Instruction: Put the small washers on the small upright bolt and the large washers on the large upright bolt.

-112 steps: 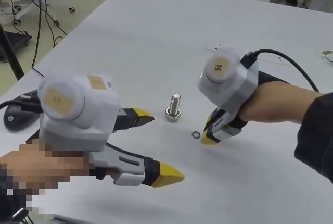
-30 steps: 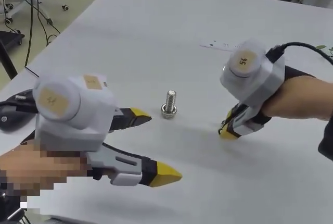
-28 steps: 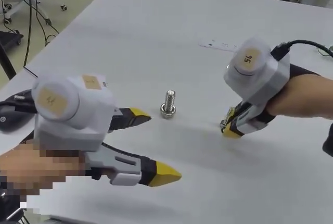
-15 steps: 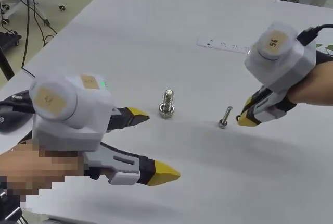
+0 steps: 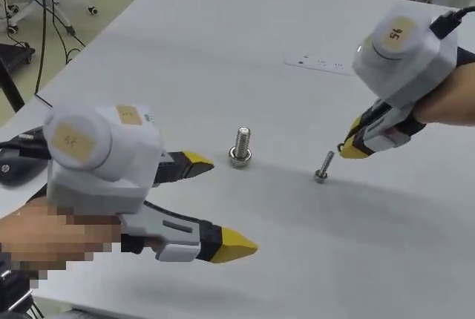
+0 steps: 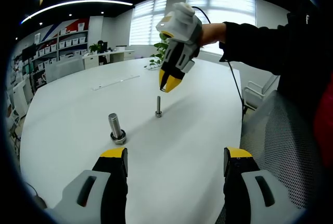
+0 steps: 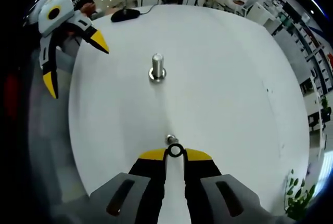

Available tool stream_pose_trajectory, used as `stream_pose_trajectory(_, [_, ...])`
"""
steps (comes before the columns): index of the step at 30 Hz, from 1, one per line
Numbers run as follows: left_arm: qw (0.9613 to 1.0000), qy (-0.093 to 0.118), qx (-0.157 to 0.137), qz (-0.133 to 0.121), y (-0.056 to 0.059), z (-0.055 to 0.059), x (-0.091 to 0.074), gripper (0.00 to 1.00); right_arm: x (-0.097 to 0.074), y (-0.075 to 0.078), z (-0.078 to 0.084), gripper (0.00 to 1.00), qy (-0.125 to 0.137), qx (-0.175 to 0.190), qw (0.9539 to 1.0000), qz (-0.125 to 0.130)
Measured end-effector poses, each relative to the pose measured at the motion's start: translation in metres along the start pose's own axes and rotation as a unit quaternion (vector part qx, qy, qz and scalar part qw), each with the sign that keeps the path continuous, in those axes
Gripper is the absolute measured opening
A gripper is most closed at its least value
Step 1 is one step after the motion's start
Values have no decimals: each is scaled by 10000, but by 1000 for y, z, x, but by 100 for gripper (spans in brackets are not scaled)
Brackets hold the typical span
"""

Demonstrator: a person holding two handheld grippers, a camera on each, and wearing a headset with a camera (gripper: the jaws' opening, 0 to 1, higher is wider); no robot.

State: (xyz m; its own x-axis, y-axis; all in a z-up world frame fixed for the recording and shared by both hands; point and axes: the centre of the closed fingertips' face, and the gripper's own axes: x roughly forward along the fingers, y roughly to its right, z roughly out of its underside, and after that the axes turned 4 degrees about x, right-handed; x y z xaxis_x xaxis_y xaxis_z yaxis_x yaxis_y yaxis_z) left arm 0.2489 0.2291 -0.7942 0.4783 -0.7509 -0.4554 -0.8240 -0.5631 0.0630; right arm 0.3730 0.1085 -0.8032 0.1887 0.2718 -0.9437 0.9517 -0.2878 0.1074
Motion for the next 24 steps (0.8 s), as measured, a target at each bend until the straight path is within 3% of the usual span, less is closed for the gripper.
stream_pose_trajectory(24, [10000,-21,-55,-50,-4,1,2,75,18,1,0,14,-194,-94,9996,-197])
